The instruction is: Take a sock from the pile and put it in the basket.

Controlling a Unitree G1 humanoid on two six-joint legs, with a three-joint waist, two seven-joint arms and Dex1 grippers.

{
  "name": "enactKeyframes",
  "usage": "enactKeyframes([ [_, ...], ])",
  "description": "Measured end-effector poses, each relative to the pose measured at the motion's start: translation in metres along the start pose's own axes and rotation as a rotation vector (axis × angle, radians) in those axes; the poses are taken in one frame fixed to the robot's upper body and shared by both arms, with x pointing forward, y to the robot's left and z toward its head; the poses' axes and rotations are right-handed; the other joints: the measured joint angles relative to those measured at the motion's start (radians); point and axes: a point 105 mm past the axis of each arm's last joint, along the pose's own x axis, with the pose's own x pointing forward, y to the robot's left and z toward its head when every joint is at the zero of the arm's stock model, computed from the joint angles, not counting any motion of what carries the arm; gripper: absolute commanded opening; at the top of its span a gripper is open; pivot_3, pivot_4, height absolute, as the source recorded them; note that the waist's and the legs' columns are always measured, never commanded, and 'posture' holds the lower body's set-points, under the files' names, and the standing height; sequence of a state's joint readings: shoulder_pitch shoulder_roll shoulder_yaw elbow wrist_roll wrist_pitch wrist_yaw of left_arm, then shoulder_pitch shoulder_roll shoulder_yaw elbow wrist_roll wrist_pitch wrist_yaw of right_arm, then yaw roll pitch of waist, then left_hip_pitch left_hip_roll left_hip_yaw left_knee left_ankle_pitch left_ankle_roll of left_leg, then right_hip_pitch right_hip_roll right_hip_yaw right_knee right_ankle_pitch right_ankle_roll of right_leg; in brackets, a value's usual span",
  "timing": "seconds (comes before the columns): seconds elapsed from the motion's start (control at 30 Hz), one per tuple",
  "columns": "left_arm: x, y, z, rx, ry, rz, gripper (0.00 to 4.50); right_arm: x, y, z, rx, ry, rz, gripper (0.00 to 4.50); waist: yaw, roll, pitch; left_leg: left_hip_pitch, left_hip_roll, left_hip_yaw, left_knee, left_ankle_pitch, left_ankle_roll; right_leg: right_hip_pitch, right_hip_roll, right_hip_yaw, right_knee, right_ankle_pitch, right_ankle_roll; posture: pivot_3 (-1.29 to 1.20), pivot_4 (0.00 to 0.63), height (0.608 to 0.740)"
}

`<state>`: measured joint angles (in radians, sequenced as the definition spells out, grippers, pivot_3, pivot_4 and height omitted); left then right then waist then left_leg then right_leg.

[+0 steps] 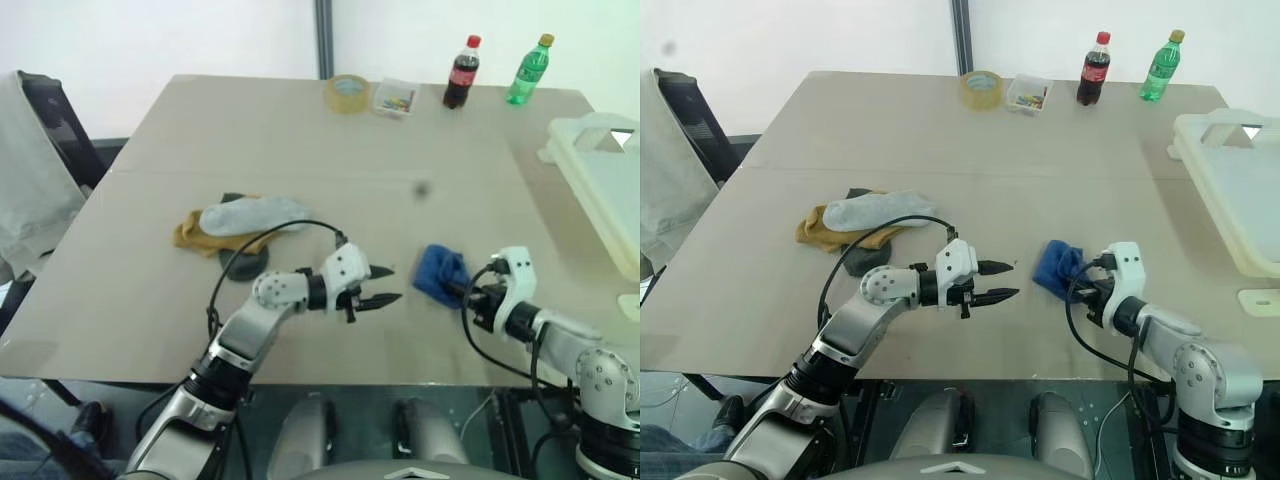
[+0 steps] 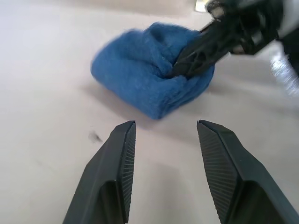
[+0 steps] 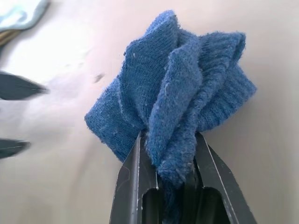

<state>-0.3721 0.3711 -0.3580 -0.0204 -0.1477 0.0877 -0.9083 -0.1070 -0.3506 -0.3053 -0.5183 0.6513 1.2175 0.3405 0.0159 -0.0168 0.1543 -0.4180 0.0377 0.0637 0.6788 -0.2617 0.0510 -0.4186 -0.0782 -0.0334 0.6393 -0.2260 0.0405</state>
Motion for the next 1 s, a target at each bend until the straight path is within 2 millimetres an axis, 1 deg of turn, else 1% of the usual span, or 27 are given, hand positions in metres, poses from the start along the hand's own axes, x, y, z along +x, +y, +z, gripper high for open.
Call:
enactKeyframes([
  [0.07,0.003,0.001,0.0,0.011,-0.02,0.019,2.25,-0.003,-0.004,0.003,-0.008,-0.003,-0.013,0.03,0.0,0.0,0.0,0.0,0.0,0.0,0.0,0.0,0.0,0.0,0.0,0.0,0.0,0.0,0.0,0.0,0.15,0.74],
  [0.13,0.01,0.003,0.004,0.04,-0.081,0.058,2.25,-0.01,-0.009,0.009,-0.035,0.019,-0.012,0.03,0.0,0.002,0.001,-0.001,0.0,0.0,0.0,-0.001,0.001,0.0,0.0,0.0,0.0,0.0,0.001,0.0,0.15,0.74],
  [0.3,0.02,-0.002,0.017,0.073,-0.19,0.06,2.25,-0.038,-0.022,0.039,-0.119,0.032,-0.031,0.03,-0.001,0.003,0.003,-0.001,0.0,0.001,0.0,-0.001,0.002,0.0,0.002,0.0,-0.001,0.001,0.002,0.0,0.15,0.74],
  [0.37,0.026,-0.002,0.019,0.051,-0.228,0.071,2.25,-0.058,-0.036,0.061,-0.204,0.049,-0.09,0.03,0.001,0.006,0.004,-0.001,-0.001,0.001,0.0,-0.001,0.002,0.0,0.001,0.0,-0.001,0.0,0.002,0.0,0.15,0.74],
  [0.4,0.031,-0.002,0.02,0.026,-0.246,0.081,2.25,-0.072,-0.045,0.081,-0.236,0.016,-0.137,0.03,0.001,0.006,0.005,-0.001,-0.001,0.001,0.0,-0.001,0.002,0.0,0.001,0.0,-0.001,0.0,0.002,0.0,0.15,0.74],
  [0.43,0.032,-0.002,0.021,0.022,-0.252,0.081,2.25,-0.076,-0.046,0.087,-0.242,0.002,-0.148,0.03,0.0,0.005,0.005,-0.001,-0.001,0.001,0.0,-0.001,0.002,0.0,0.002,0.0,-0.001,0.0,0.002,0.0,0.15,0.74],
  [0.47,0.036,-0.002,0.024,-0.005,-0.268,0.078,2.25,-0.084,-0.048,0.097,-0.251,-0.018,-0.157,0.03,0.0,0.005,0.005,-0.001,-0.001,0.001,0.0,-0.001,0.002,0.0,0.004,0.0,-0.002,0.001,0.002,0.0,0.15,0.74],
  [0.5,0.041,-0.002,0.028,-0.027,-0.286,0.077,2.25,-0.089,-0.052,0.103,-0.249,-0.022,-0.165,0.03,0.0,0.005,0.005,-0.001,-0.001,0.001,0.0,-0.001,0.002,0.0,0.004,0.001,-0.002,0.001,0.003,0.0,0.15,0.74],
  [0.6,0.054,0.003,0.043,-0.053,-0.34,0.094,2.25,-0.1,-0.065,0.117,-0.22,-0.03,-0.189,0.03,0.0,0.005,0.005,-0.001,-0.001,0.001,0.0,-0.001,0.002,0.0,0.006,0.001,-0.002,0.002,0.005,0.0,0.15,0.74],
  [0.7,0.068,0.01,0.062,-0.08,-0.409,0.138,2.25,-0.12,-0.096,0.139,-0.147,-0.072,-0.295,0.03,0.002,0.005,0.005,-0.001,-0.001,0.002,0.001,-0.001,0.002,0.0,0.005,0.003,-0.002,0.003,0.005,0.0,0.15,0.74],
  [0.73,0.07,0.012,0.067,-0.082,-0.425,0.146,2.25,-0.127,-0.104,0.145,-0.124,-0.1,-0.327,0.03,0.001,0.005,0.005,-0.001,-0.001,0.003,0.001,-0.001,0.002,0.0,0.006,0.003,-0.003,0.003,0.006,0.0,0.15,0.74],
  [0.8,0.074,0.013,0.07,-0.09,-0.433,0.154,2.25,-0.136,-0.124,0.161,-0.066,-0.183,-0.392,0.03,-0.004,0.005,0.005,0.0,-0.001,0.005,0.001,-0.001,0.002,0.0,0.007,0.006,-0.003,0.003,0.006,0.0,0.15,0.74],
  [0.83,0.076,0.012,0.07,-0.097,-0.435,0.153,2.25,-0.142,-0.137,0.165,-0.028,-0.216,-0.437,0.03,-0.004,0.005,0.005,0.0,-0.001,0.006,0.0,-0.001,0.002,0.0,0.007,0.006,-0.003,0.003,0.006,0.0,0.15,0.74],
  [0.87,0.078,0.012,0.069,-0.102,-0.433,0.153,2.25,-0.145,-0.145,0.166,-0.001,-0.235,-0.468,0.03,-0.003,0.005,0.005,0.0,-0.001,0.006,0.0,-0.001,0.002,0.0,0.007,0.006,-0.003,0.003,0.006,0.0,0.15,0.74],
  [0.9,0.08,0.013,0.067,-0.111,-0.422,0.155,2.25,-0.149,-0.162,0.17,0.06,-0.274,-0.526,0.03,-0.003,0.006,0.005,0.001,-0.001,0.007,0.0,-0.001,0.002,-0.001,0.008,0.007,-0.003,0.003,0.006,0.0,0.15,0.74],
  [0.97,0.081,0.013,0.066,-0.105,-0.417,0.158,2.25,-0.151,-0.174,0.17,0.095,-0.287,-0.568,0.93,-0.003,0.006,0.005,0.001,-0.001,0.007,0.0,-0.001,0.002,-0.001,0.008,0.007,-0.003,0.003,0.006,0.0,0.15,0.74],
  [1.0,0.082,0.013,0.066,-0.097,-0.412,0.155,2.25,-0.151,-0.179,0.17,0.112,-0.291,-0.587,1.12,-0.002,0.007,0.005,0.001,-0.001,0.007,0.0,-0.001,0.002,-0.001,0.008,0.008,-0.003,0.003,0.006,0.0,0.15,0.74],
])
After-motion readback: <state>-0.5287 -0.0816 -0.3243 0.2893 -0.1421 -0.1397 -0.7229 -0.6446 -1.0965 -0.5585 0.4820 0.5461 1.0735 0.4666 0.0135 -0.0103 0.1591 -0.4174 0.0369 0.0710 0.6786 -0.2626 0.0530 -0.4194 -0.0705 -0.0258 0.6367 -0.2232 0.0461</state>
